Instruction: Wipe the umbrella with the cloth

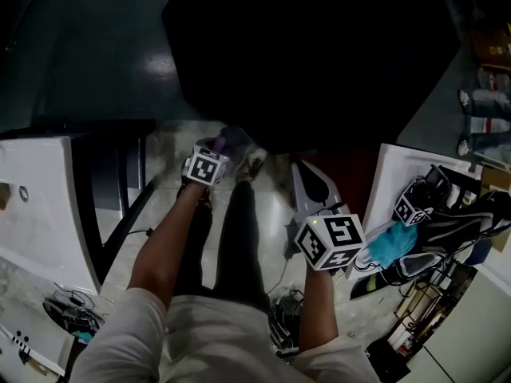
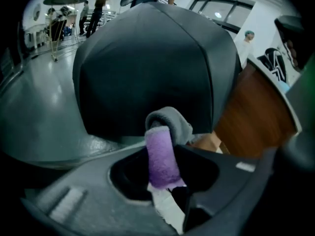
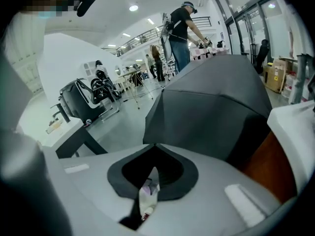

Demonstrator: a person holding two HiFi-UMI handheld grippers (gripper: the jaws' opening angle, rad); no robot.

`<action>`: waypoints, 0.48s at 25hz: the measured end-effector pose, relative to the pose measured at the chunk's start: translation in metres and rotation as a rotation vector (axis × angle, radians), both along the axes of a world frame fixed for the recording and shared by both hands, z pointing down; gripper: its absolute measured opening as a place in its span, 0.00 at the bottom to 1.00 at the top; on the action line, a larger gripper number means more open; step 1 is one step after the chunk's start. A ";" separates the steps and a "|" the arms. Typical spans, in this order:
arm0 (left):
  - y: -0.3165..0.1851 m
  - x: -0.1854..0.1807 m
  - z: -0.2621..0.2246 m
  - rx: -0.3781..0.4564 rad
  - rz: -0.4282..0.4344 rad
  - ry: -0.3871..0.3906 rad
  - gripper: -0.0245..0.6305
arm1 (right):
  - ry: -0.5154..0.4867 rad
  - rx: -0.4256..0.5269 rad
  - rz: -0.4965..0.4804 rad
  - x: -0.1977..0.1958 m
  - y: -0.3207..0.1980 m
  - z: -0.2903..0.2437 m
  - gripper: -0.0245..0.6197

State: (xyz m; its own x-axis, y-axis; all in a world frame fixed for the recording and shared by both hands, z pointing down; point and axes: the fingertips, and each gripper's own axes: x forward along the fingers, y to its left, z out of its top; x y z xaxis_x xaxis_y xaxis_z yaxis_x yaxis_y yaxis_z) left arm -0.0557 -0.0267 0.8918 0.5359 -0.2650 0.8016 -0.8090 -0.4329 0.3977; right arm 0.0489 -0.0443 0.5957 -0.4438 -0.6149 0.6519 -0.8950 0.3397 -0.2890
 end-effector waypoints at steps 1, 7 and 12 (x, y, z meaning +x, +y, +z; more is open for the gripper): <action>-0.004 -0.005 -0.011 0.011 -0.012 0.001 0.24 | -0.002 0.014 0.002 0.000 -0.003 -0.010 0.05; -0.058 -0.027 -0.109 0.160 -0.067 0.035 0.24 | 0.007 0.104 -0.008 0.005 -0.027 -0.071 0.05; -0.125 -0.033 -0.200 0.313 -0.113 0.062 0.24 | 0.024 0.190 -0.017 0.013 -0.059 -0.113 0.05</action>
State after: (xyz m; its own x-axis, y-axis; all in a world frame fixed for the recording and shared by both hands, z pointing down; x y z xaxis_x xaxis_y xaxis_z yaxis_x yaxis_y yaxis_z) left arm -0.0889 -0.1512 0.6917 0.5341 -0.5537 0.6389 -0.8373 -0.4508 0.3093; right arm 0.0615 -0.1037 0.4823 -0.4408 -0.7205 0.5353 -0.8946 0.4010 -0.1969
